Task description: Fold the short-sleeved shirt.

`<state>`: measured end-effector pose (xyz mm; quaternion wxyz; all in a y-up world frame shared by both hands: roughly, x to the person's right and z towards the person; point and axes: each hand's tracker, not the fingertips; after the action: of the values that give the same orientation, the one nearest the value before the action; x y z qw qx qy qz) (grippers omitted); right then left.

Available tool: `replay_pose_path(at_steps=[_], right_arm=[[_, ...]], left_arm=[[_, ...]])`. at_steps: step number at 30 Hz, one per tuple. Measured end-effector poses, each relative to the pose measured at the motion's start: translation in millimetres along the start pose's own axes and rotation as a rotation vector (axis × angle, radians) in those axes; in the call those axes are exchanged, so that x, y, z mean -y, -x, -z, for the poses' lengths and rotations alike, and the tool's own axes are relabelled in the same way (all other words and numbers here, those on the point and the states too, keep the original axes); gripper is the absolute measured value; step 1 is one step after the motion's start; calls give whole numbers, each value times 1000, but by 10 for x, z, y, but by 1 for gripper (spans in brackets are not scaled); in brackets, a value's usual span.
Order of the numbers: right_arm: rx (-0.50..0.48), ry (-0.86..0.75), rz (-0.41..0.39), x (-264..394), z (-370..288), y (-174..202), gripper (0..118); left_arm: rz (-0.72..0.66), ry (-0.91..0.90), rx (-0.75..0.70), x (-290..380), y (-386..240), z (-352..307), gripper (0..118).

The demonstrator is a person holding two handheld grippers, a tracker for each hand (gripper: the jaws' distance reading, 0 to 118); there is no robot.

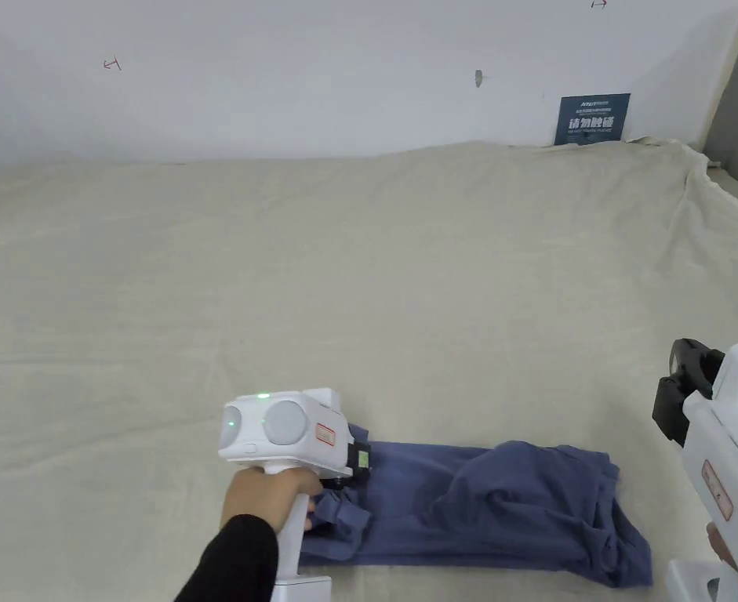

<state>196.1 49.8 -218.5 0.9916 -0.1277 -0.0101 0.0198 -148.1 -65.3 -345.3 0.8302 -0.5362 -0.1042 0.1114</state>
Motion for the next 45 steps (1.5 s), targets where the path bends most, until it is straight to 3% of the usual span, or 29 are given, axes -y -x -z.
replay_pose_path(at_steps=[5,7,8,10,11,13,17,21,25,27,28,29,30,32,45], right_arm=[[6,3,-4,11,-36,-41,0],[8,4,-6,12,-34,-59,0],[10,4,-8,10,-37,-69,0],[13,3,-7,3,-44,-83,0],[14,2,-6,-2,-47,-89,0],[14,3,-5,-8,-48,-92,0],[16,-1,-3,-34,-60,-79,0],[11,-8,-2,-65,-65,-57,0],[5,-13,-1,-89,-54,-30,0],[3,-14,-4,-103,-58,-17,0],[1,-13,-5,-106,-57,-13,0],[0,-14,-8,-108,-57,-9,0],[0,-14,-10,-104,-51,-8,0],[-2,-10,-12,-100,-44,-8,0],[8,17,-22,-49,-22,-70,0]], left_arm=[[-8,37,-35,130,-234,322,6],[15,45,-67,170,-293,377,18],[30,45,-71,179,-317,391,37],[51,36,-44,202,-358,338,43],[53,36,-27,200,-372,304,64],[57,-4,-5,197,-411,164,93],[70,-171,41,141,-383,-303,97],[107,-321,-12,131,-279,-724,97],[138,-460,-112,222,-99,-906,94],[136,-503,-147,295,2,-901,73],[138,-509,-151,342,58,-883,53],[135,-517,-142,379,117,-845,25],[135,-522,-137,418,162,-801,11],[132,-520,-135,514,243,-703,0],[122,-362,-110,900,159,169,0]])
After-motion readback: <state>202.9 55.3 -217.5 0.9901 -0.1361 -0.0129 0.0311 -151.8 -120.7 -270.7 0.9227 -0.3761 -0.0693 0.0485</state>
